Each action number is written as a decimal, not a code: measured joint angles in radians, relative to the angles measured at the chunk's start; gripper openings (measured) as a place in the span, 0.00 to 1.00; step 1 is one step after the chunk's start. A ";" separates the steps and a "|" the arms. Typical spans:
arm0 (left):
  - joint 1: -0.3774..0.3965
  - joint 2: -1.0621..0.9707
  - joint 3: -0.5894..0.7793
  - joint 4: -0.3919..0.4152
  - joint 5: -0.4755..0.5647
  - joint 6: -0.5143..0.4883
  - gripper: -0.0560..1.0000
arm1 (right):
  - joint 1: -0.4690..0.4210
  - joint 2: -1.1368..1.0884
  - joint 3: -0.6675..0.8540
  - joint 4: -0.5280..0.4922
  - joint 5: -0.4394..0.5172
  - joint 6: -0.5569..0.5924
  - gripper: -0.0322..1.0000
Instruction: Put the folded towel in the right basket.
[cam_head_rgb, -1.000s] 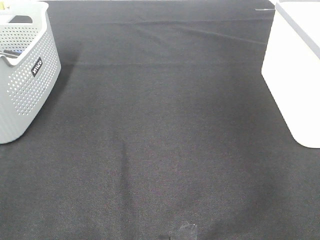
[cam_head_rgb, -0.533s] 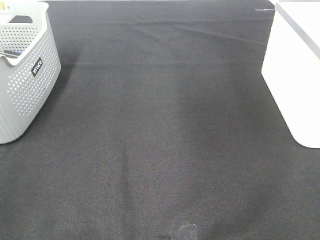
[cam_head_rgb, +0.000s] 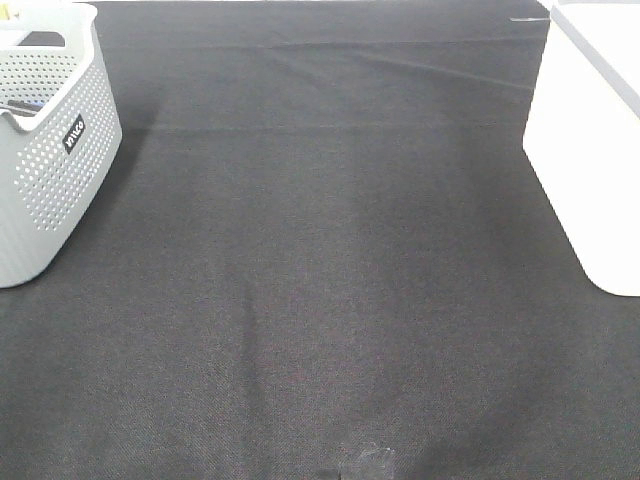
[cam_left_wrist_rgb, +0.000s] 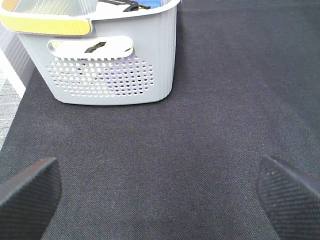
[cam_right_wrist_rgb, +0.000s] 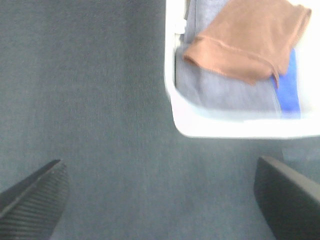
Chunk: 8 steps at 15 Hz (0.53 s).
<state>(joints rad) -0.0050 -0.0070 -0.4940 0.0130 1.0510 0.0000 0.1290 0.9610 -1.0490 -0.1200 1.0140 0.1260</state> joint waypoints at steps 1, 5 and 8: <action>0.000 0.000 0.000 0.000 0.000 0.000 0.99 | 0.000 -0.115 0.086 -0.004 -0.023 0.003 0.97; 0.000 0.000 0.000 0.001 0.000 0.000 0.99 | 0.000 -0.512 0.367 -0.006 -0.025 0.026 0.97; 0.000 0.000 0.000 0.001 0.000 0.000 0.99 | 0.000 -0.803 0.491 -0.007 0.028 0.031 0.97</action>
<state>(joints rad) -0.0050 -0.0070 -0.4940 0.0140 1.0510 0.0000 0.1290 0.1580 -0.5580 -0.1270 1.0420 0.1570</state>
